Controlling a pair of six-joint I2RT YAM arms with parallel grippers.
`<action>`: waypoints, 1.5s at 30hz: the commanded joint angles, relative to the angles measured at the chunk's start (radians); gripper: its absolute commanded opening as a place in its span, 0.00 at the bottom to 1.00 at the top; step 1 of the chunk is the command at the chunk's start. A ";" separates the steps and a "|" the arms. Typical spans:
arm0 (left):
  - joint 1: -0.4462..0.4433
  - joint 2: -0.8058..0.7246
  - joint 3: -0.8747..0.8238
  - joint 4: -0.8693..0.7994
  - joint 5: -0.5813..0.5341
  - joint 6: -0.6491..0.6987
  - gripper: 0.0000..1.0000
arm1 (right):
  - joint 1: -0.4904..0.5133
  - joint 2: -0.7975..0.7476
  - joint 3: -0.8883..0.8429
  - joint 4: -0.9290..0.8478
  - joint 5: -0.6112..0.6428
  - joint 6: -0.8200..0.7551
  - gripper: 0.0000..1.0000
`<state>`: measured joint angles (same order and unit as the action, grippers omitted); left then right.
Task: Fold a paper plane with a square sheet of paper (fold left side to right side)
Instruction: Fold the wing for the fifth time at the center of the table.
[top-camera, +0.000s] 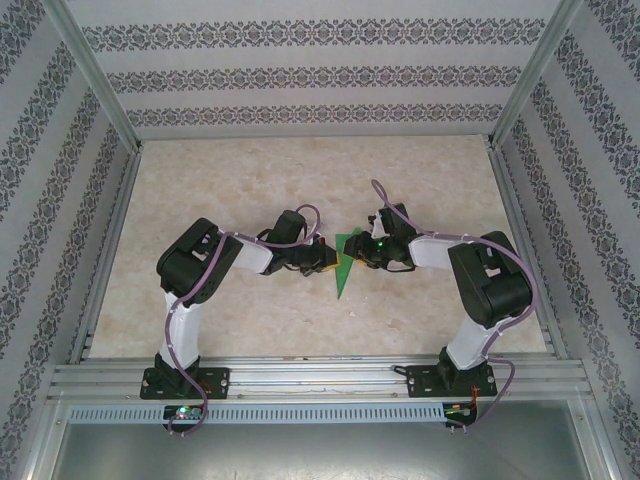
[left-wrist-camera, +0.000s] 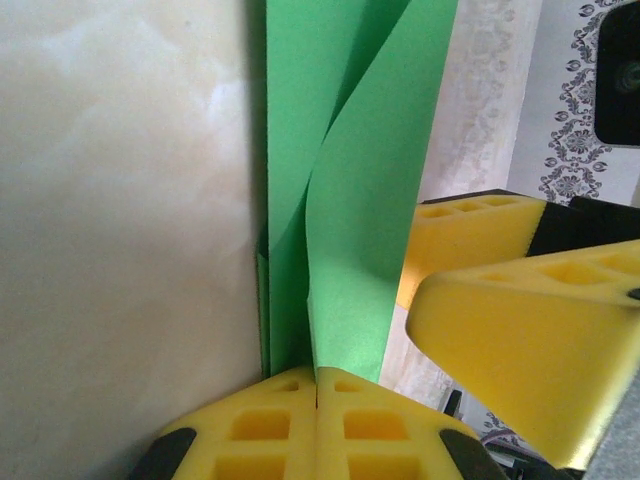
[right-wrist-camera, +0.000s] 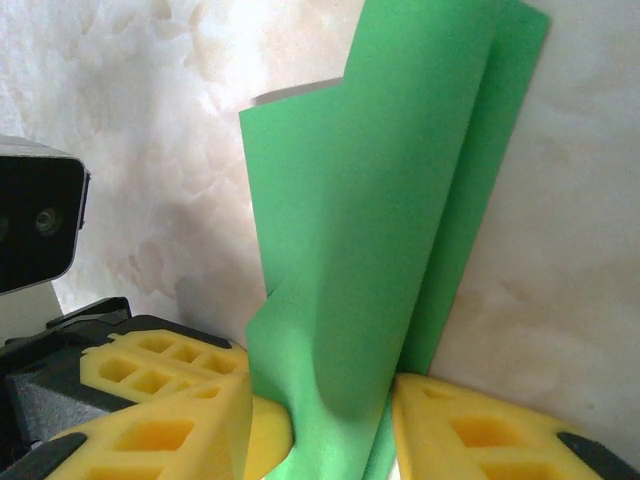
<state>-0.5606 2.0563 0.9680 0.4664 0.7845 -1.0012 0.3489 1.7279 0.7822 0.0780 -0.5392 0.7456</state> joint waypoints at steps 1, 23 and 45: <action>0.008 0.054 0.000 -0.098 -0.079 0.038 0.02 | -0.009 -0.032 -0.015 -0.017 0.013 -0.008 0.42; 0.008 0.053 -0.009 -0.138 -0.117 0.020 0.00 | -0.038 0.000 0.044 -0.021 -0.054 -0.034 0.05; 0.009 0.047 -0.040 -0.149 -0.154 -0.015 0.00 | -0.034 0.096 0.061 -0.034 -0.041 -0.032 0.02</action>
<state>-0.5610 2.0544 0.9707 0.4488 0.7666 -1.0214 0.3099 1.8023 0.8242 0.0597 -0.5774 0.7265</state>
